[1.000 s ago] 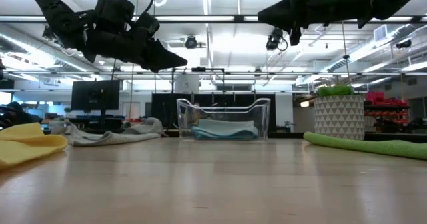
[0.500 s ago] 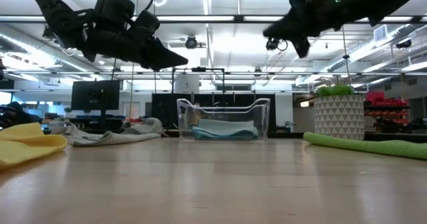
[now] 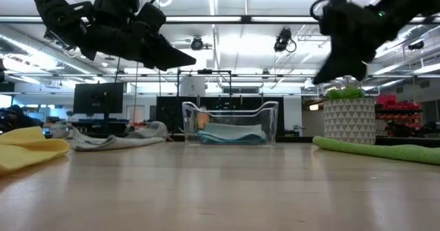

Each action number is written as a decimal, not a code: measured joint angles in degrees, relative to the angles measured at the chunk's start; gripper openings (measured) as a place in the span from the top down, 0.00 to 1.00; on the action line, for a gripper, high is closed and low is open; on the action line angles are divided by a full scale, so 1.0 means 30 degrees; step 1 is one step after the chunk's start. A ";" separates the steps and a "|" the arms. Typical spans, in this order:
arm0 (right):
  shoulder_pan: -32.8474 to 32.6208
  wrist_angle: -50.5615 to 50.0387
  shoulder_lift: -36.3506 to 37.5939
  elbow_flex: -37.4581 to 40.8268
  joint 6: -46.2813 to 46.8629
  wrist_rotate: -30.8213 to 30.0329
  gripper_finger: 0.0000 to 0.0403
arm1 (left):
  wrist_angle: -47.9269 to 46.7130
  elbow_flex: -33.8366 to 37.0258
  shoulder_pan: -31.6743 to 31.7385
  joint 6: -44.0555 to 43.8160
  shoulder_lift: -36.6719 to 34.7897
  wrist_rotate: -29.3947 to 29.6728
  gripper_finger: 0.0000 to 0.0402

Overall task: Fold microfiber towels
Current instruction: Fold the green microfiber towel

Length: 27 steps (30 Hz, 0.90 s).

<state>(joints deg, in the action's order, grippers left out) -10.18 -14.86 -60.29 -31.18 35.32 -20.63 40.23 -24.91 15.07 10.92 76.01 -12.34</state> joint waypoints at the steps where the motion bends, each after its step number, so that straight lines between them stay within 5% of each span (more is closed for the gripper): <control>1: -0.0228 -0.0883 0.0000 0.0000 0.0710 -0.0352 0.99 | -0.0124 0.0000 -0.0329 -0.0102 0.0000 0.0257 0.99; 15: -0.2463 -0.8548 -0.1159 0.0015 0.8022 -0.1648 1.00 | -0.0829 -0.0007 -0.4787 -0.1591 0.0007 0.4471 0.98; 27: -0.2436 -0.3442 -0.5053 0.0022 0.7373 -0.0616 1.00 | -0.0905 -0.0007 -0.7576 -0.2470 0.0007 0.6091 0.98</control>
<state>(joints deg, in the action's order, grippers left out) -17.49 -25.19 -75.45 -31.11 57.44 -22.48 37.51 -24.93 -7.66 3.51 76.03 5.94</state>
